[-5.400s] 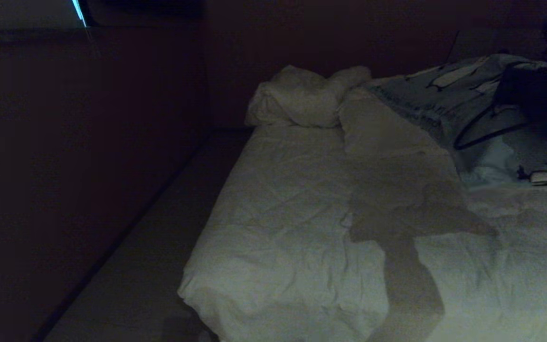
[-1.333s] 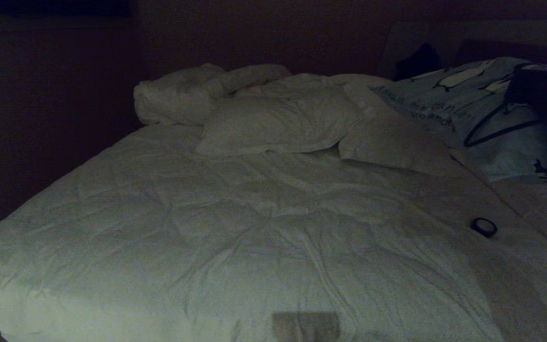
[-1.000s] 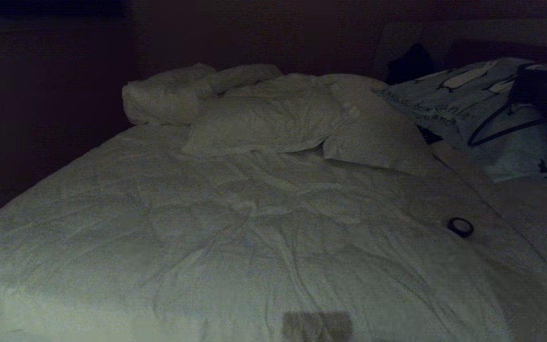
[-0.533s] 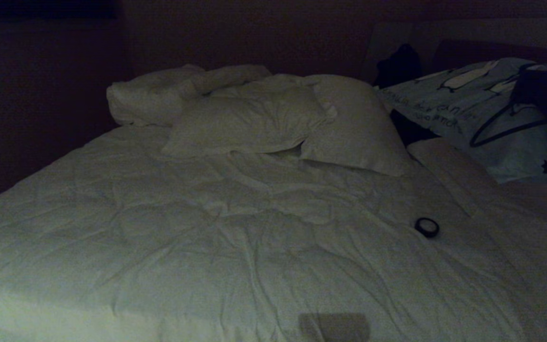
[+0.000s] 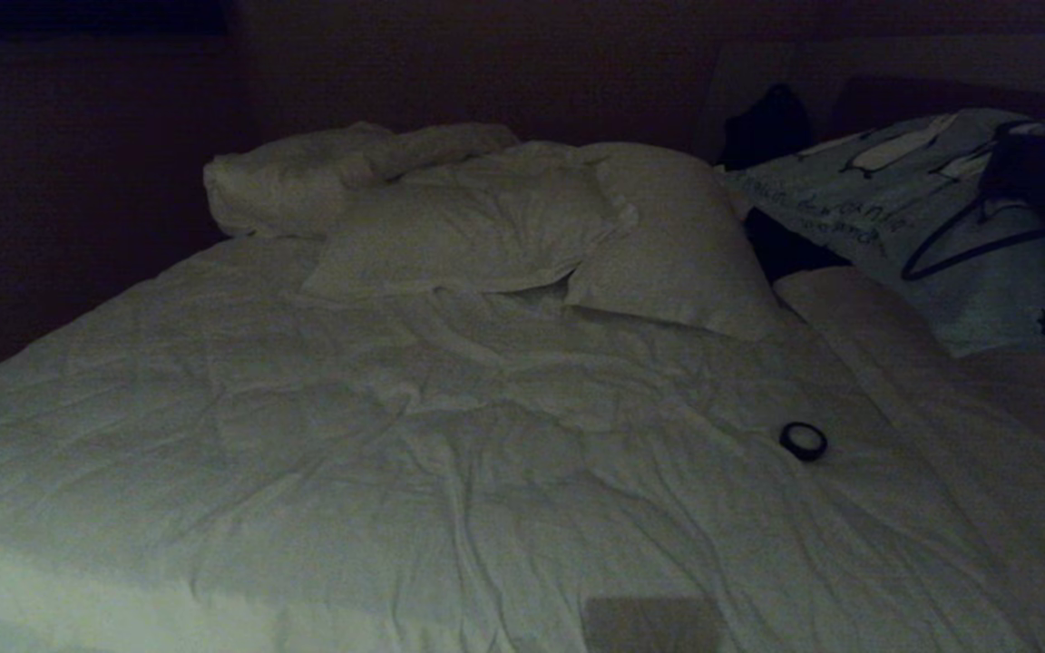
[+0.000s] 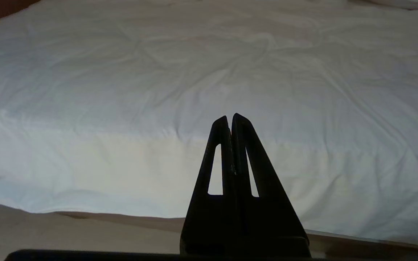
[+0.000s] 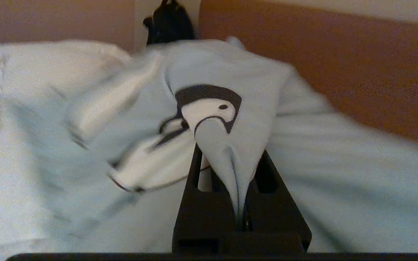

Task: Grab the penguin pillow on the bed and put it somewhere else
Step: Move to the head of the bed, then place the pillow at the bedside

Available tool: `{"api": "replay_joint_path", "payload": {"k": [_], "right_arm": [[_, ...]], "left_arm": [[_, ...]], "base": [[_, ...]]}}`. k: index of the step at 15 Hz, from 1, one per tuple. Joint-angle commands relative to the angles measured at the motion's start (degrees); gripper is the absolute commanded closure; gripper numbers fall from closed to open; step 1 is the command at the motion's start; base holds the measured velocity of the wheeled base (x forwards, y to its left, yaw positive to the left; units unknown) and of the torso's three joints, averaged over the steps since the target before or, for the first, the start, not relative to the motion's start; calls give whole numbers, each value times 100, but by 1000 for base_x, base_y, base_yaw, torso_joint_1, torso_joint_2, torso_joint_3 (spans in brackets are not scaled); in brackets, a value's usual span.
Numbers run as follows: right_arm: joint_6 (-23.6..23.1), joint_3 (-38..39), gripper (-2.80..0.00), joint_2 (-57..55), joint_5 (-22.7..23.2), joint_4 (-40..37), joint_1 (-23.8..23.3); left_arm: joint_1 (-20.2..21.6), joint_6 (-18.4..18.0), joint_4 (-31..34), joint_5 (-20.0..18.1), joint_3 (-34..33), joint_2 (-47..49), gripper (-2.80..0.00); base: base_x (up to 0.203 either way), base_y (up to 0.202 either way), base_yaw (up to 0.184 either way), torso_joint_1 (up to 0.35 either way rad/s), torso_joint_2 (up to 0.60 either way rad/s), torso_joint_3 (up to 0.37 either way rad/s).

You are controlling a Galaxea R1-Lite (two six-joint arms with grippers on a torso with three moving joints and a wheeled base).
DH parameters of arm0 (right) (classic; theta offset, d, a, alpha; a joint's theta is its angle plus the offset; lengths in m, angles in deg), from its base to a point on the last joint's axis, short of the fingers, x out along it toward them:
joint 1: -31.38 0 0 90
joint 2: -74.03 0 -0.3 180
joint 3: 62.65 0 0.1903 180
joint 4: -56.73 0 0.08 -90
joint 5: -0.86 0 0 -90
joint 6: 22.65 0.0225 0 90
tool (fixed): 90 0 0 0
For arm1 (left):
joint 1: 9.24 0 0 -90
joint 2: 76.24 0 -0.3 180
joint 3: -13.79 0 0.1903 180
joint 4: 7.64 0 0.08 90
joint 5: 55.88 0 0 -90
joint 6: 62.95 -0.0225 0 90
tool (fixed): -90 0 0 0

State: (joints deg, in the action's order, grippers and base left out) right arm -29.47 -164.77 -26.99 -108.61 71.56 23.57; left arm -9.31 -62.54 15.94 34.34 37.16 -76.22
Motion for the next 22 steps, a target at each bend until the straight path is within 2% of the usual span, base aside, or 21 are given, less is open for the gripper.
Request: {"api": "replay_joint_path", "payload": {"k": [1,6,11,14,18,22], "right_arm": [[-3,-37,0,-20,371,29,-278],[295,-438,0,-462,1006,28,-947],[569,-457,0,-715,2261,72,-1726],[781,-510,0,-834,2856,73,-2176],[832,-619,0,-998,3225,82,-2684],[788,-608,0,-1017,3267,41,-2811]], "left_arm": [[-1,2,-3,-1,-9,-2,0],[7,2,-3,3,-9,-2,0],[7,2,-3,-3,-9,-2,0],[7,2,-3,2,-9,-2,0],[7,2,-3,-4,-9,-2,0],[3,2,-3,-4,-9,-2,0]], "base": [[0,0,0,0,0,0],[0,0,0,0,0,0],[0,0,0,0,0,0],[0,0,0,0,0,0],[0,0,0,0,0,0],[0,0,0,0,0,0]]}}
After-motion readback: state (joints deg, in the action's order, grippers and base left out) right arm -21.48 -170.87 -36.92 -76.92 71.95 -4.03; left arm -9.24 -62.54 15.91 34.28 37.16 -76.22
